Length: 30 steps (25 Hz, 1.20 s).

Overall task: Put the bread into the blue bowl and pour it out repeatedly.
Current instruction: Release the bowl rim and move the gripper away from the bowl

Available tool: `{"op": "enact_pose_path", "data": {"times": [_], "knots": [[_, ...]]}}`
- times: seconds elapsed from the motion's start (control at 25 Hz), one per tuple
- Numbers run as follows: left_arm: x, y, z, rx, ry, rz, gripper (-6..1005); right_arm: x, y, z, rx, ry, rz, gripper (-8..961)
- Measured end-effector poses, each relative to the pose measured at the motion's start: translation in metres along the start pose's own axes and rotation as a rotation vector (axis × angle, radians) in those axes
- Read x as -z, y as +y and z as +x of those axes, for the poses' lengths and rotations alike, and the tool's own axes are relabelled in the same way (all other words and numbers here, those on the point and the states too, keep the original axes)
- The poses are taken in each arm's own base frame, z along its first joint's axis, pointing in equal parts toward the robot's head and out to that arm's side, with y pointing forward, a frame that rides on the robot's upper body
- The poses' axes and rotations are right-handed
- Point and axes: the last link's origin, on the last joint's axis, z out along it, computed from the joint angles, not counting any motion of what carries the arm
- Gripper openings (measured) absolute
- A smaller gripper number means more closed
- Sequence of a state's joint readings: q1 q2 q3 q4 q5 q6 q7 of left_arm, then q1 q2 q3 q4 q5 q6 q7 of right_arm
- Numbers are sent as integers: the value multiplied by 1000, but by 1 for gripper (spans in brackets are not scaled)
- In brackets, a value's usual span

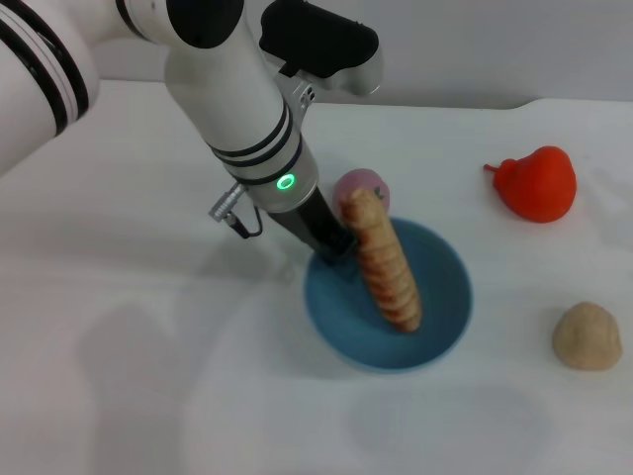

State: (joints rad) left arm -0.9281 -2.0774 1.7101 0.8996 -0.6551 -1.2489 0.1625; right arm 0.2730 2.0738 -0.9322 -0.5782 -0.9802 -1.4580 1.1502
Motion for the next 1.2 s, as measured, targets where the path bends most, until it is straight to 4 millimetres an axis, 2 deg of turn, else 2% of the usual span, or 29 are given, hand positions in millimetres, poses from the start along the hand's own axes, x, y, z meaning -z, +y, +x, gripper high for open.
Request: {"op": "enact_pose_path", "data": {"times": [0.12,0.36,0.72,1.2], "knots": [[-4,2,4,7,35,-15,-2,2,-2,1,-1,-9,17,405],[-18,4,-4,13,20,-22,-2,3,-2,3,-1,-29,32,404],[-22,1,-5,16,12,-10,-2,2,-3,4,-8,-28,33,405],[-21,6,-3,-14,4,-3,102,4,-2,7,-21,-24,40,405]]}}
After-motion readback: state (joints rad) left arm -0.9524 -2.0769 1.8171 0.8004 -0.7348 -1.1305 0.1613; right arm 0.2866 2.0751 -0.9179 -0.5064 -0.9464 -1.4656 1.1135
